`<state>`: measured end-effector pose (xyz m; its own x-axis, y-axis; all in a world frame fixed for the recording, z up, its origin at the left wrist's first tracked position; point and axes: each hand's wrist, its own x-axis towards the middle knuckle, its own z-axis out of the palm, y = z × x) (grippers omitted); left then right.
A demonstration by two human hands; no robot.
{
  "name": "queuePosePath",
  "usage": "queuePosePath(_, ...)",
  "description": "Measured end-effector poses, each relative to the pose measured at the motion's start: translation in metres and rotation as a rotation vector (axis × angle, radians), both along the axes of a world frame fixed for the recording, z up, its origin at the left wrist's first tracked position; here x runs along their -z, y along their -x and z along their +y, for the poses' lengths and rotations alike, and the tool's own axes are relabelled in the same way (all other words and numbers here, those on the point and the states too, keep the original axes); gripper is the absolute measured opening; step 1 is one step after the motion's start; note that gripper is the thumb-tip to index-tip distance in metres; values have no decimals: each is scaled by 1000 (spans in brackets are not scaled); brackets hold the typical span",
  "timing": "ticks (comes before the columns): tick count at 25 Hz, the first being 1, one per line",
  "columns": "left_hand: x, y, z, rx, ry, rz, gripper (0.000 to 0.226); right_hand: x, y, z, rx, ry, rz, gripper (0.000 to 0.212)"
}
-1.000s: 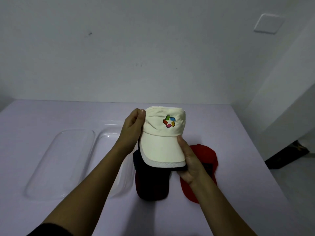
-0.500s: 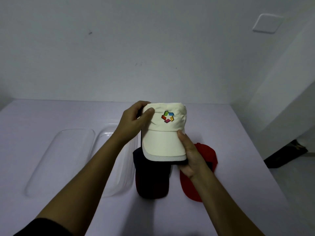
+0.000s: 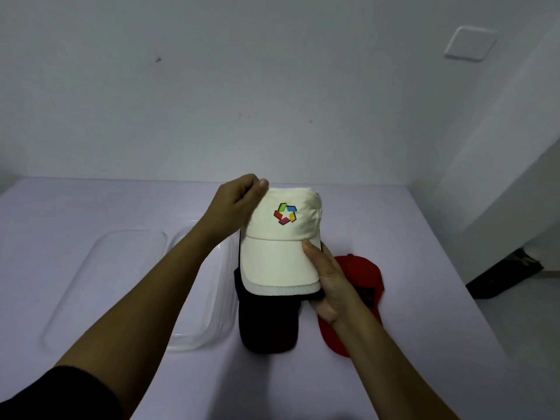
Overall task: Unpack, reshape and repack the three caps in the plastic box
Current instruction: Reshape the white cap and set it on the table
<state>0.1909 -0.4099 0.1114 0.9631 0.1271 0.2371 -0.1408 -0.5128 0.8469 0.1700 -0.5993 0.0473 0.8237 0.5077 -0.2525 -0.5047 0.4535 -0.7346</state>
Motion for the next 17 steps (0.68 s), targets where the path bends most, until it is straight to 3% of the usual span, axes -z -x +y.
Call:
queuePosePath(3, -5, 1, 0, 13, -48, -50, 48, -1, 2, 1, 24, 35, -1, 54)
queuePosePath(8, -18, 0, -7, 119, -405, -41, 32, -10, 6, 3, 35, 102, -47, 50)
queuePosePath(13, -20, -9, -3, 47, -412, -54, 45, -10, 6, 12, 78, 98, -60, 61)
queuePosePath(17, -20, -7, -19, 93, -611, 15, 40, -6, 9, 15, 103, 195, -99, 58)
